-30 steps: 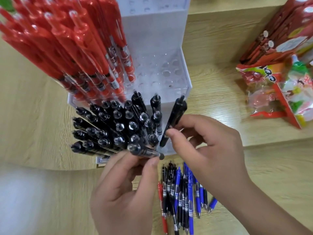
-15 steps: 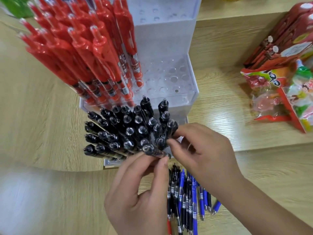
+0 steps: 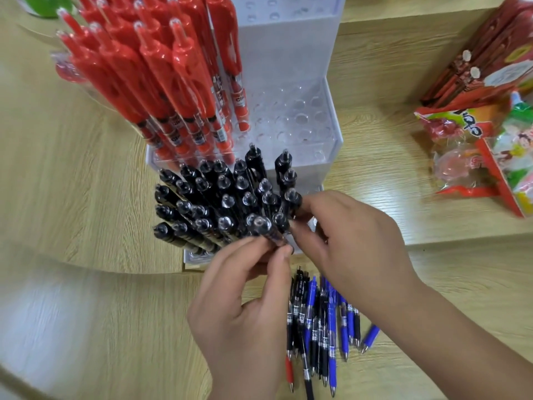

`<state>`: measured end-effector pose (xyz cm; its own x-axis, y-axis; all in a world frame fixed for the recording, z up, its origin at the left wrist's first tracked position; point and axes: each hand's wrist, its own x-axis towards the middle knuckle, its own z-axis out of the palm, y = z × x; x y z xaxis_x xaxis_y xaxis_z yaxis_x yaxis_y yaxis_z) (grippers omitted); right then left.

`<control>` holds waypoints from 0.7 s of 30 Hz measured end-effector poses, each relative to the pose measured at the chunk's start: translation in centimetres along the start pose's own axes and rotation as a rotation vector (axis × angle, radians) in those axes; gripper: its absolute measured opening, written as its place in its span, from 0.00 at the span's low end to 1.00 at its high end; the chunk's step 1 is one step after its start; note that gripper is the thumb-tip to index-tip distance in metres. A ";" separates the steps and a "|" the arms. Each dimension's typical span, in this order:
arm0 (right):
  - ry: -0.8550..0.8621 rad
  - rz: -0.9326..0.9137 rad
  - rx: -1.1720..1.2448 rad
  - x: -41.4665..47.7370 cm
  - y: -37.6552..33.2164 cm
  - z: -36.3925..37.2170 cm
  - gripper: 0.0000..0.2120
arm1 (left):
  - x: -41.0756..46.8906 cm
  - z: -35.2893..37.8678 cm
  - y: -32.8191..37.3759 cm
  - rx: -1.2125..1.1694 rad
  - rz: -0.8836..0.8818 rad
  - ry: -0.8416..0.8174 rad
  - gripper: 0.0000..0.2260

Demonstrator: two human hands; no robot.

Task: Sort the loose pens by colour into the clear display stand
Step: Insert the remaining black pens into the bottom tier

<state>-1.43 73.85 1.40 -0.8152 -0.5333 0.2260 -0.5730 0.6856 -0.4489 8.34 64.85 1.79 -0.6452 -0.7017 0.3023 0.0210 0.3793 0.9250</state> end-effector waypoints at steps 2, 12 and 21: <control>-0.036 0.052 0.046 -0.1 -0.2 -0.8 0.13 | -0.1 -0.1 -0.1 -0.020 -0.021 -0.001 0.08; 0.002 0.001 0.280 -4.9 -0.3 -2.1 0.04 | -1.3 -0.3 0.7 0.062 0.049 -0.173 0.06; 0.084 0.060 0.299 -2.7 0.4 -1.5 0.05 | -0.2 -1.0 -0.7 0.149 -0.236 -0.068 0.11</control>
<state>0.42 76.25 1.91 -0.8578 -0.4451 0.2569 -0.4840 0.5315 -0.6952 9.21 64.09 1.33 -0.6685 -0.7411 0.0618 -0.2452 0.2981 0.9225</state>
